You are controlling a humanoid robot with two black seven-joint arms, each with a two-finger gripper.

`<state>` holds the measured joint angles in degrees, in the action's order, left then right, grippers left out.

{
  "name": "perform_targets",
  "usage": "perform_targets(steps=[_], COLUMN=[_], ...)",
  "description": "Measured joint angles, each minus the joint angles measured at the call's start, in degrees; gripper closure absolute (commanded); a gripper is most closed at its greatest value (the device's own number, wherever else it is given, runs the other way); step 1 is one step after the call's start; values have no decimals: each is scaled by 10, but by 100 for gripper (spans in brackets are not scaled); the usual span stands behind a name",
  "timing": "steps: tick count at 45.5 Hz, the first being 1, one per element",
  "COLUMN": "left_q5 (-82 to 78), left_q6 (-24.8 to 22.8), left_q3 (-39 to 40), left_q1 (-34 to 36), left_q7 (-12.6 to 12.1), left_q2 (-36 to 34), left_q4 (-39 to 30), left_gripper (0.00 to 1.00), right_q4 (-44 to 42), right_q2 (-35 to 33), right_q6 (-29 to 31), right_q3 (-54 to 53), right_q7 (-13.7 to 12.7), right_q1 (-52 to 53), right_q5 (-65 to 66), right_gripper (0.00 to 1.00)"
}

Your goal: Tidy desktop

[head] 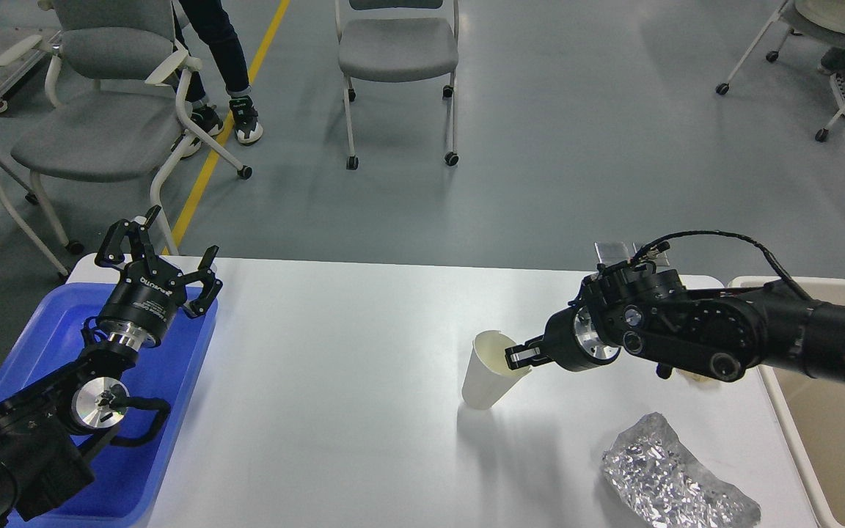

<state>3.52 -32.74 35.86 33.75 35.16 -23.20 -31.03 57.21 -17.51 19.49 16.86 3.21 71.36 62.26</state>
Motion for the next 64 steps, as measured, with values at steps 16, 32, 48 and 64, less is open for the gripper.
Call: perform_targets(steps=[16,32,48,64], left_q5=[0,0,0,0], left_q6=[0,0,0,1], left_q3=[0,0,0,0], left_q1=[0,0,0,0], left_q7=[0,0,0,0], left_q2=[0,0,0,0], left_q4=[0,0,1,1], left_gripper=[2,2,2,2], right_q4=[113,230,278,266], right_q2=[-111,-238,-306,-370], right_q6=[19,75,104,79], right_q3=[25,66,102,115], right_q7=[0,1,1,1], right_q1=[129,300,395,360], right_q5=[-38,-91,-119,-103], right_gripper=[100,100,100,100])
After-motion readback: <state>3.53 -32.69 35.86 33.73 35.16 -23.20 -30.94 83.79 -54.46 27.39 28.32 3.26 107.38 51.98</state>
